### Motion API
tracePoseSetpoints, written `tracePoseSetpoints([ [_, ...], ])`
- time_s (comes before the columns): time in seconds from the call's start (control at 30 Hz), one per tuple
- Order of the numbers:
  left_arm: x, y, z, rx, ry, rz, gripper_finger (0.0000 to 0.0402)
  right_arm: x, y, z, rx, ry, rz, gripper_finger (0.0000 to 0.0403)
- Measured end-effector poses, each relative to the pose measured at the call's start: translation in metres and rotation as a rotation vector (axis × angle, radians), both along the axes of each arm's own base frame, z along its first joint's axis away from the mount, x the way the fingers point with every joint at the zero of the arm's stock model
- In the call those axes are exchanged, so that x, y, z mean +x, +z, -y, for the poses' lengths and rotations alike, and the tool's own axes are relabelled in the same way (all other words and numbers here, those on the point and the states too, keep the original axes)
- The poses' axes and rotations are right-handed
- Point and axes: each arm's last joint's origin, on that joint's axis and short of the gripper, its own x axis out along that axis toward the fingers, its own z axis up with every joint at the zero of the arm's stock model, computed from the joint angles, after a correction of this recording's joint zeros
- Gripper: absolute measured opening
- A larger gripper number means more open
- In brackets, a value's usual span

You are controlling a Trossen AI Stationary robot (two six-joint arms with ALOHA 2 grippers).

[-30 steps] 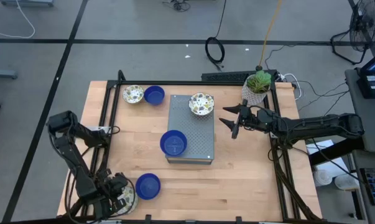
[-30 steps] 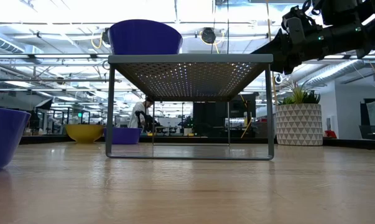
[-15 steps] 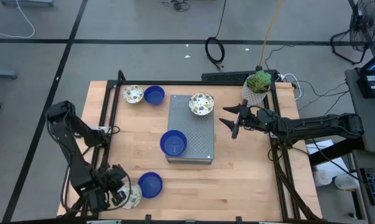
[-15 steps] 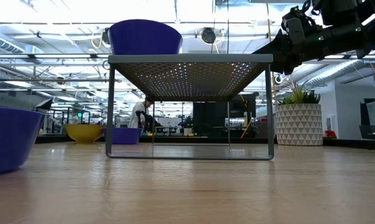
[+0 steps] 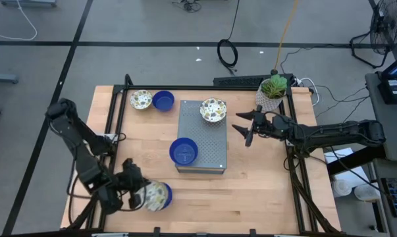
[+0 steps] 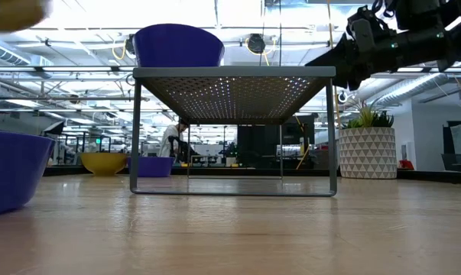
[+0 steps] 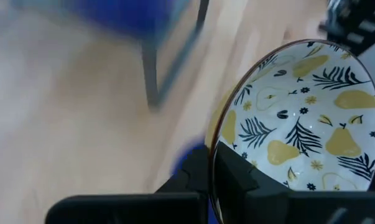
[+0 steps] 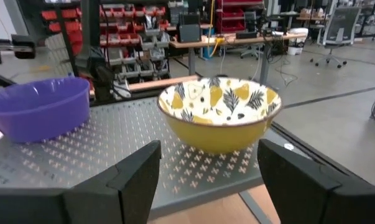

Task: Pick & Place Mini bowls
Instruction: Stack the bottom yellow patterned bowl on top of the yellow patterned bowl on the shelf

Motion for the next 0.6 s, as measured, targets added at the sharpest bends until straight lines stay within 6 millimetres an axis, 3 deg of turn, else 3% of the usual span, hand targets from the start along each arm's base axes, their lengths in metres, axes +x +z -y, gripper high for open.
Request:
tracePoseSetpoints([
  [0.3,0.048,0.048,-0.026,0.364,-0.198,0.338,0.0008,0.000,0.001,0.000,-0.010,0.002,0.011,0.0254],
  [0.47,0.071,0.079,-0.038,0.693,-0.341,0.542,0.0013,0.001,0.002,-0.001,-0.007,0.048,0.020,0.0254],
  [0.6,0.086,0.095,-0.061,0.963,-0.315,0.580,0.0008,0.001,0.006,-0.004,-0.010,0.151,0.058,0.0254],
])
